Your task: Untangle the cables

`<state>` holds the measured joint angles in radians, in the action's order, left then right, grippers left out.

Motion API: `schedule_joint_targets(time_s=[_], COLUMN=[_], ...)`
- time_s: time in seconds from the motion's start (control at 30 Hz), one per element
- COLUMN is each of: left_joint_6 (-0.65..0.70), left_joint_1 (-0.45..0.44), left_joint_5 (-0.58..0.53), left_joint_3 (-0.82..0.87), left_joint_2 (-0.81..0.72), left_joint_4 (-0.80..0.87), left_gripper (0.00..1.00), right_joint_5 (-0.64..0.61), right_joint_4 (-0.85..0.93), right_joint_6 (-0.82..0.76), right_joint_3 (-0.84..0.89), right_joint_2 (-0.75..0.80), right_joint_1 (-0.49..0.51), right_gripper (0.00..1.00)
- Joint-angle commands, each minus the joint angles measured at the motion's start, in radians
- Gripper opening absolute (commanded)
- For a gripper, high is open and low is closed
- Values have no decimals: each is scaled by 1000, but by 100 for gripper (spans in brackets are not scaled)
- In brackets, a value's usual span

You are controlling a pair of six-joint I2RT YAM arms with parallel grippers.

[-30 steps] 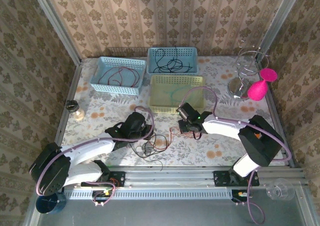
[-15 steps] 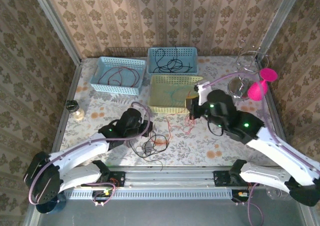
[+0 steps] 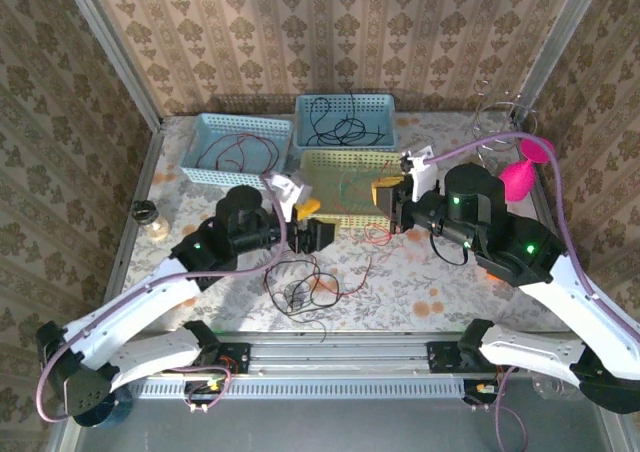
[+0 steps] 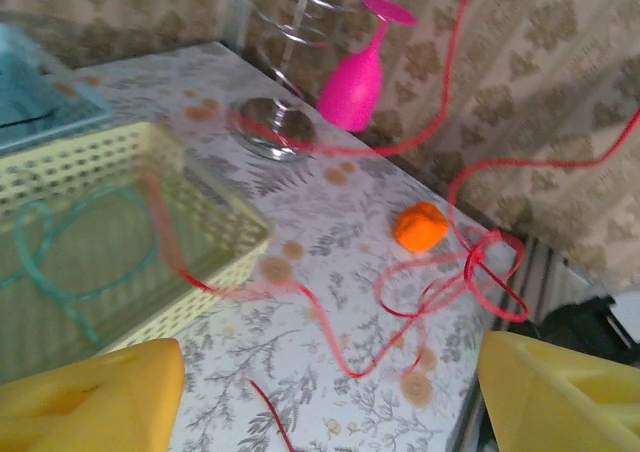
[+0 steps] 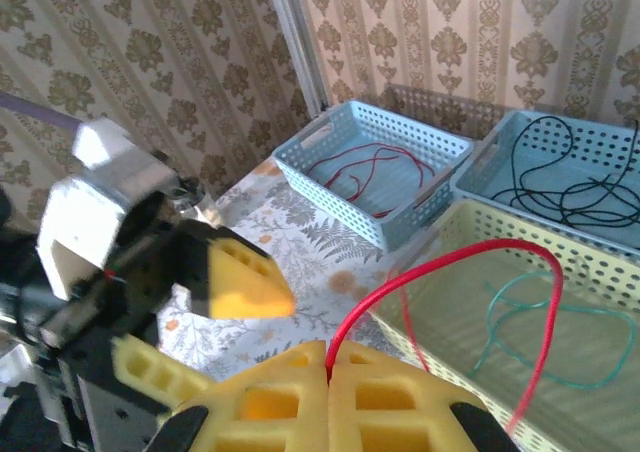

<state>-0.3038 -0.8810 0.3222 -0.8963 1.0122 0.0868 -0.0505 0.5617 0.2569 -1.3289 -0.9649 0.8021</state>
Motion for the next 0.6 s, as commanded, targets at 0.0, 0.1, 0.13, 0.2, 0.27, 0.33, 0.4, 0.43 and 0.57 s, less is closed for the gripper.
schedule_joint_targets(time_s=[0.0,0.1,0.13,0.2,0.27,0.33,0.4,0.43,0.57], left_joint_6=[101,119,120,94,82,81,55,33,-95], left_joint_1=[-28,-42,-43,-43,-44,-44,-36,-33,-30], left_joint_5=[101,65,50,48,24,-22,-21,1,77], left_joint_3=[51,82,79,67,72,77,86,92,137], left_joint_2=[65,124,140,160,169,188,222,235,279], left_joint_4=[-130,-211,-223,-259,-313,-347,-400,-433,-621], left_gripper=[80,81,81,81,75,65,61,61,73], right_joint_5=[45,68,71,73,80,89,96,97,100], right_joint_4=[14,25,26,26,27,21,5,0,-10], right_joint_6=[8,17,19,25,28,35,45,49,58], right_joint_3=[-61,-82,-85,-87,-85,-81,-69,-65,-52], right_joint_2=[14,17,17,19,22,30,42,46,63], right_joint_1=[3,3,3,3,2,3,3,3,3], right_gripper=[0,0,0,0,0,0,0,0,0])
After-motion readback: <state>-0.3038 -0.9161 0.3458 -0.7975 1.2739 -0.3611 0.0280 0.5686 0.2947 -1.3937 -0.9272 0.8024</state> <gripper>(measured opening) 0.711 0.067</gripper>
